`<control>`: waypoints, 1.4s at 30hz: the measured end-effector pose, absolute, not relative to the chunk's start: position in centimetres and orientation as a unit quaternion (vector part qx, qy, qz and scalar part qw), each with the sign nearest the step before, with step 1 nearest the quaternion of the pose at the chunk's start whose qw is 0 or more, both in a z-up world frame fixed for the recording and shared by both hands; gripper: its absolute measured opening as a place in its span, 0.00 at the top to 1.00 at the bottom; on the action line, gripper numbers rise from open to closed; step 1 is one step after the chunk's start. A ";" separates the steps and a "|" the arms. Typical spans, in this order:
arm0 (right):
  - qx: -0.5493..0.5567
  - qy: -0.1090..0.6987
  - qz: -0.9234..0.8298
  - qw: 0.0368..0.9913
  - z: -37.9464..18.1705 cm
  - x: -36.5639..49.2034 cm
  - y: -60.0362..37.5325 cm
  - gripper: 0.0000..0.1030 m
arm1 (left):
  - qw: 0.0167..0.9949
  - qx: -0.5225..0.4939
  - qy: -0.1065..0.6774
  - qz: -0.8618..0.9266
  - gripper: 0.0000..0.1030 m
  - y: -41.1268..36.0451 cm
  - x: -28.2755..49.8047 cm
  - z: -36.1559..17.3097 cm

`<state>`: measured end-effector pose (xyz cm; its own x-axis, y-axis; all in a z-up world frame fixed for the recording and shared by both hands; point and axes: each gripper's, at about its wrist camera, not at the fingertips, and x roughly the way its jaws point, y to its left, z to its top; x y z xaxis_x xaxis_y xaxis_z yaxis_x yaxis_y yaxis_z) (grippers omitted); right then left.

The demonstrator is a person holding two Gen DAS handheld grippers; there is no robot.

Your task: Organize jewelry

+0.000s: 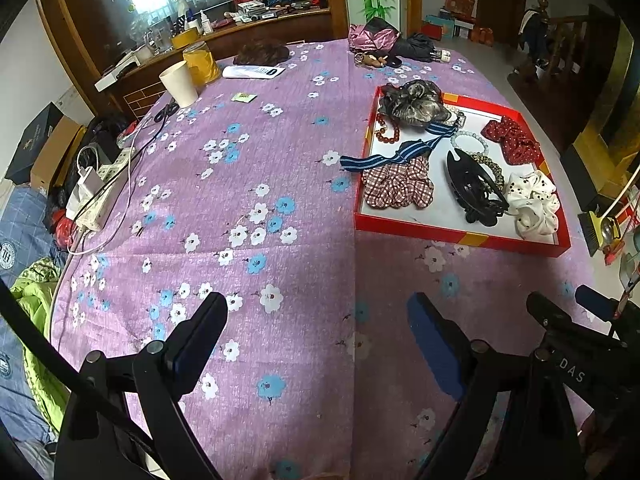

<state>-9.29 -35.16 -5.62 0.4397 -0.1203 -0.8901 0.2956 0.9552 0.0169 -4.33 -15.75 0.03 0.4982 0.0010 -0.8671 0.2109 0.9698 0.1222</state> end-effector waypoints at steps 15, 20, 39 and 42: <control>0.080 0.499 -0.125 0.854 -4.8 -10.3 -35.2 0.25 | 0.862 0.103 0.493 -0.062 0.13 -15.6 -5.6 0.4; 0.078 0.492 -0.126 0.858 -4.4 -10.9 -35.0 0.24 | 0.866 0.099 0.486 -0.063 0.13 -15.5 -6.5 1.0; 0.070 0.458 -0.116 0.879 -2.5 -11.7 -33.8 0.23 | 0.889 0.086 0.447 -0.054 0.13 -13.9 -8.3 3.6; 0.070 0.455 -0.116 0.880 -2.4 -11.7 -33.8 0.23 | 0.889 0.086 0.447 -0.054 0.13 -13.9 -8.3 3.7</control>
